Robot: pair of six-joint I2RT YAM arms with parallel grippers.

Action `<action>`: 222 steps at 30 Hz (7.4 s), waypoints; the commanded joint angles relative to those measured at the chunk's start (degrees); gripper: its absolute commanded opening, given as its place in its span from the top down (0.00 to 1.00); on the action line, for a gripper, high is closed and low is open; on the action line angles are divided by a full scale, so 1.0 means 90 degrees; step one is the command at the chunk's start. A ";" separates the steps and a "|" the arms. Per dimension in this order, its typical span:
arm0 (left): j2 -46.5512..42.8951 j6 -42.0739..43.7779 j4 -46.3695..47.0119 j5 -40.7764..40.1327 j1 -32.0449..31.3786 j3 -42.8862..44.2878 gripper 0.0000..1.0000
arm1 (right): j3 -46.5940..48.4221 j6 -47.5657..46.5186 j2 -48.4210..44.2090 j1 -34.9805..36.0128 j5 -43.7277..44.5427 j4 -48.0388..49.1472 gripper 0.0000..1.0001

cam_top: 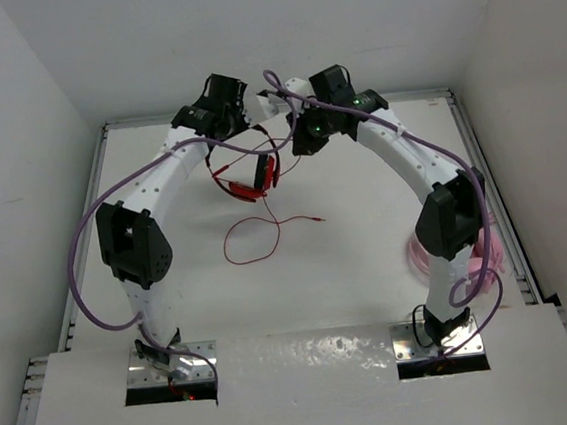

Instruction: Wrap the headphones

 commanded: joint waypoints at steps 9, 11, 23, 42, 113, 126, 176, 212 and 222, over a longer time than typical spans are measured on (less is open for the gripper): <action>-0.1605 0.1942 0.3435 -0.1009 0.0073 -0.2453 1.00 | 0.0014 0.1025 -0.0809 -0.1077 -0.3248 0.0069 1.00; -0.1636 0.1641 0.4325 -0.1537 0.0054 -0.2838 1.00 | -0.0170 0.2057 -0.0848 -0.1136 -0.4136 0.0273 1.00; -0.1480 0.0693 0.5882 -0.2524 0.0024 -0.2409 1.00 | -0.1557 0.3597 -0.1454 -0.0785 -0.4012 0.0670 1.00; -0.0319 -0.5234 -0.0034 0.0314 0.0278 0.0129 1.00 | -0.2458 0.6609 -0.1396 0.1168 -0.0107 0.5217 0.94; -0.0229 -0.6847 -0.0055 0.2895 0.1255 0.2211 1.00 | -0.6169 0.6546 -0.0909 0.1774 0.0001 0.9875 0.53; -0.0220 -0.6721 0.0091 0.4612 0.1313 0.2533 1.00 | -0.5583 0.6780 0.0479 0.1453 -0.0144 0.9151 1.00; -0.0415 -0.1151 0.3736 -0.3014 -0.0073 -0.0836 1.00 | -0.3772 0.6858 -0.2966 -0.0609 -0.2706 0.5988 1.00; 0.0200 -0.5294 -0.0641 0.0677 0.0132 0.2816 1.00 | -0.3500 0.4458 -0.2254 0.1960 0.1186 0.4267 0.57; 0.0219 -0.5333 -0.0768 0.1215 0.0171 0.3382 1.00 | -0.7423 0.4432 -0.4224 0.1911 0.0107 0.6960 0.31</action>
